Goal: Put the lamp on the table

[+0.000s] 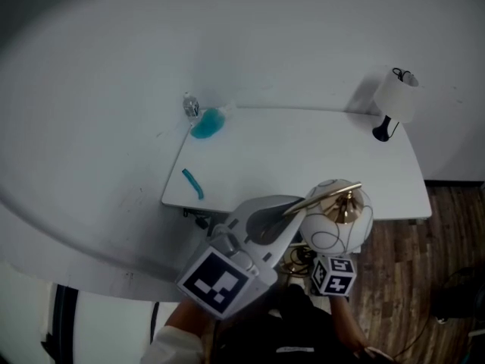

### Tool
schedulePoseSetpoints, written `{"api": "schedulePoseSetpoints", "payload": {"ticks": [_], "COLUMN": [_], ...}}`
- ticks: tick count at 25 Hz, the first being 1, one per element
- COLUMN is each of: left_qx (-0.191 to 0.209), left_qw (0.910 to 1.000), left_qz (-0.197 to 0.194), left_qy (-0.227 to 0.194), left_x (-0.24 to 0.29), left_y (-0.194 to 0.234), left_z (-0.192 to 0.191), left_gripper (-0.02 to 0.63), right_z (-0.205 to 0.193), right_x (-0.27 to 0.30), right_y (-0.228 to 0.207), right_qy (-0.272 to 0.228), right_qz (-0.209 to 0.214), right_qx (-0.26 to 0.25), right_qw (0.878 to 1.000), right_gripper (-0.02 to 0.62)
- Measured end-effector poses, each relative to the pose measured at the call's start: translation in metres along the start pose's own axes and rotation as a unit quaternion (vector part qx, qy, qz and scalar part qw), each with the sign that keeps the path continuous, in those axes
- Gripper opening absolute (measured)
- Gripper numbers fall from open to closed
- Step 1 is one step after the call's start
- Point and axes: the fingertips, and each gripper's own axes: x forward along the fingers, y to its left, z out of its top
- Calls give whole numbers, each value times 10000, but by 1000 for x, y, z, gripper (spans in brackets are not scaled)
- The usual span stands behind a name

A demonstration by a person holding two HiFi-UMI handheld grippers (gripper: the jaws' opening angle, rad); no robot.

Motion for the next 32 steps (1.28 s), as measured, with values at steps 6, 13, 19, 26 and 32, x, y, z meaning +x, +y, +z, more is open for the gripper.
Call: {"api": "schedulePoseSetpoints", "payload": {"ticks": [6,13,19,26,32], "left_qx": [-134,-160,-92,-46,-98], "left_qw": [9999,9998,9999,9999,9998], "left_qz": [44,41,33,87,184], "left_qy": [72,112,36,-48,35], "left_x": [29,53,56,63,90], "left_y": [20,34,35,38,50], "left_z": [2,1,-2,-8,-13], "left_gripper": [5,5,5,5,5], "right_z": [19,33,37,41,51], "right_x": [21,42,51,65,87], "right_y": [-14,-27,-31,-38,-55], "right_qy": [84,103,-36,-138,-103], "right_qz": [58,89,47,45,120], "right_qx": [19,12,6,-22,-10], "right_qw": [9999,9999,10000,9999,9999], "right_gripper": [6,6,7,6,8]}}
